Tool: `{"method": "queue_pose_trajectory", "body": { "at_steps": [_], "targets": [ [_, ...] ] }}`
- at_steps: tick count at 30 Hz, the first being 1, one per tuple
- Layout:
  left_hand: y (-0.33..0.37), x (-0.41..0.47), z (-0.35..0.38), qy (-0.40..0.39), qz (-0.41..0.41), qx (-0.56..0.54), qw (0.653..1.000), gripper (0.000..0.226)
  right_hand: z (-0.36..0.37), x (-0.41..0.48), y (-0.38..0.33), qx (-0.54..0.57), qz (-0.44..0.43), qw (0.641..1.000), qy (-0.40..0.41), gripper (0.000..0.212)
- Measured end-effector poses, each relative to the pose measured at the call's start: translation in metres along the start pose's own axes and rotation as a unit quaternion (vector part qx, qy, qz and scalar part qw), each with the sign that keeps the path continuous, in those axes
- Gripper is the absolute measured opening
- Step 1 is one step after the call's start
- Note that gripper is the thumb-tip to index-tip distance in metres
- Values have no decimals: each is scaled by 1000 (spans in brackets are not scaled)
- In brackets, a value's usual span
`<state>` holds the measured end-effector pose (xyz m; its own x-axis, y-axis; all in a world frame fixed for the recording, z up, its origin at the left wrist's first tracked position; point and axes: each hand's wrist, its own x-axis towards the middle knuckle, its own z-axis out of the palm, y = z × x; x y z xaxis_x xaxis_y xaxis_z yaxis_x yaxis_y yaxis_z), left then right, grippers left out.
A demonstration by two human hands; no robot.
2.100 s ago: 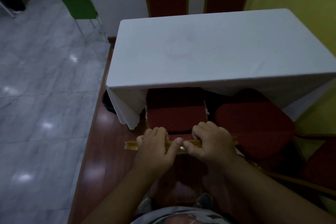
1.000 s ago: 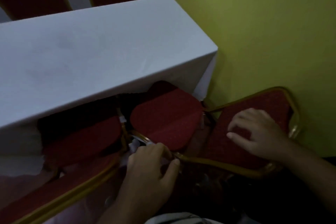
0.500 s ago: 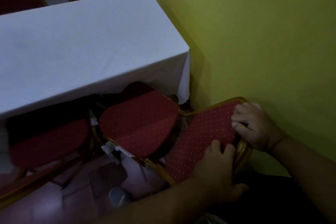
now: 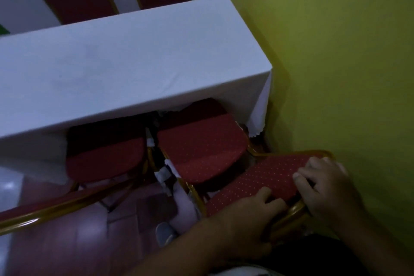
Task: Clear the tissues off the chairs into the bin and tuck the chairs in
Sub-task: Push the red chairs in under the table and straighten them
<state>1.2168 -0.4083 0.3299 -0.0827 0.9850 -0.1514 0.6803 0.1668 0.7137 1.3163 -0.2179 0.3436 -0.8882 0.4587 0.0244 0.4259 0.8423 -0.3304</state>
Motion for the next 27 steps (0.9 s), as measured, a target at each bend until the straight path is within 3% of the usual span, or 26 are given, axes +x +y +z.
{"method": "queue_pose_trajectory", "body": {
  "at_steps": [3,8,10,12,14,19,27],
  "targets": [
    [-19,-42,-15,8,-21,-28,999,60,10,-13,-39,-19,-18,1000,-11,46],
    [-28,-117,-28,46,-146,-115,982,37,26,-29,-73,-19,-192,974,-118,53],
    [-17,-133,-22,117,-216,-161,956,31,32,-26,-83,-17,-221,967,-126,57],
    [-9,-135,-14,194,-246,-115,943,28,37,-24,-92,-12,-221,968,-115,61],
    [-8,-134,-8,232,-236,-66,941,34,39,-24,-96,5,-206,973,-102,63],
    [-19,-133,-6,242,-199,11,950,38,38,-24,-97,25,-183,980,-75,63],
    [-36,-118,-16,282,-197,50,938,44,47,-2,-96,6,-169,985,-35,64]
  ]
}}
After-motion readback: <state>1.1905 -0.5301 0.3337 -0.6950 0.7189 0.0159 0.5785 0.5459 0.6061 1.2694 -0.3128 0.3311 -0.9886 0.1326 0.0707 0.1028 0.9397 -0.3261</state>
